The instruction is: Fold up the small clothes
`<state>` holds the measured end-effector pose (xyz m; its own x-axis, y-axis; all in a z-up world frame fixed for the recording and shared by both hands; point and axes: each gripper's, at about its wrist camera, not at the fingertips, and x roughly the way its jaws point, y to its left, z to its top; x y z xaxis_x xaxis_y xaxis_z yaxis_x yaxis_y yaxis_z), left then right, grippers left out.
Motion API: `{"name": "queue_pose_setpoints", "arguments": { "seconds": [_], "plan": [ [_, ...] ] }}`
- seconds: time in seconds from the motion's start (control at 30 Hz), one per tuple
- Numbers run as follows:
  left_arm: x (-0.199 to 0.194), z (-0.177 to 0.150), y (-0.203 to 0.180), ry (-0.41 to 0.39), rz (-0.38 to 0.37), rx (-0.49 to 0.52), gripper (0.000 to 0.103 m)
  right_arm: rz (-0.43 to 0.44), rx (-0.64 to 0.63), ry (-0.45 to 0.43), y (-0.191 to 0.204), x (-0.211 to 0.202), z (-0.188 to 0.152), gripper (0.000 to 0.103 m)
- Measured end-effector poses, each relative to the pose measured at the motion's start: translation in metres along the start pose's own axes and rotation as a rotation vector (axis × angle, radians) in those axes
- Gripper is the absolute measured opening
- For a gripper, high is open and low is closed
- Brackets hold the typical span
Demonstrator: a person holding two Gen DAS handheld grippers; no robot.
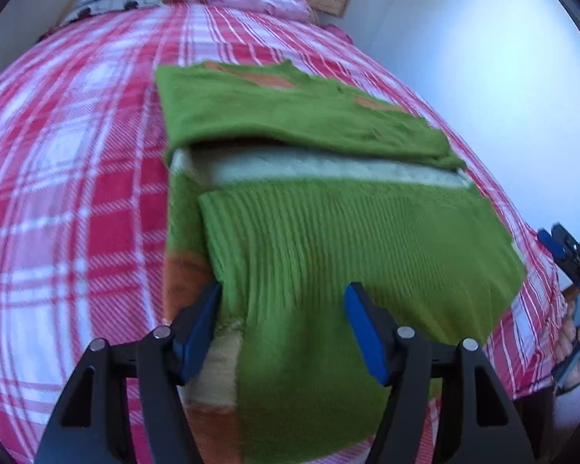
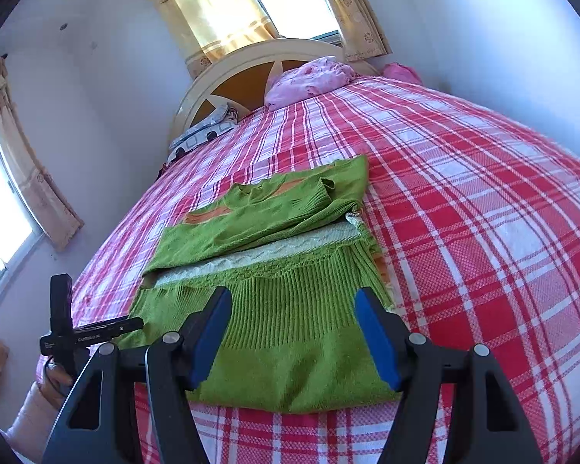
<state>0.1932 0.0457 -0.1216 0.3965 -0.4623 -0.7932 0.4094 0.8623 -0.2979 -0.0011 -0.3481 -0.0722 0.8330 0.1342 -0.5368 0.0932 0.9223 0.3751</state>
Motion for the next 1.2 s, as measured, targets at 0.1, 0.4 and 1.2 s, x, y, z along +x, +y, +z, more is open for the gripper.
{"name": "queue_pose_setpoints", "arguments": {
  "seconds": [0.1,0.4,1.2],
  "plan": [
    [0.002,0.006,0.004,0.003,-0.006,-0.021,0.054,-0.014,-0.001,-0.001,-0.003,0.004,0.001,0.067],
    [-0.003,0.010,0.015,-0.047,-0.008,-0.076,0.020,-0.116,-0.150,0.050,-0.003,0.034,0.014,0.067],
    [-0.017,0.023,0.001,-0.149,-0.031,-0.061,0.010,-0.213,-0.333,0.033,0.025,0.049,0.011,0.008]
  ]
}}
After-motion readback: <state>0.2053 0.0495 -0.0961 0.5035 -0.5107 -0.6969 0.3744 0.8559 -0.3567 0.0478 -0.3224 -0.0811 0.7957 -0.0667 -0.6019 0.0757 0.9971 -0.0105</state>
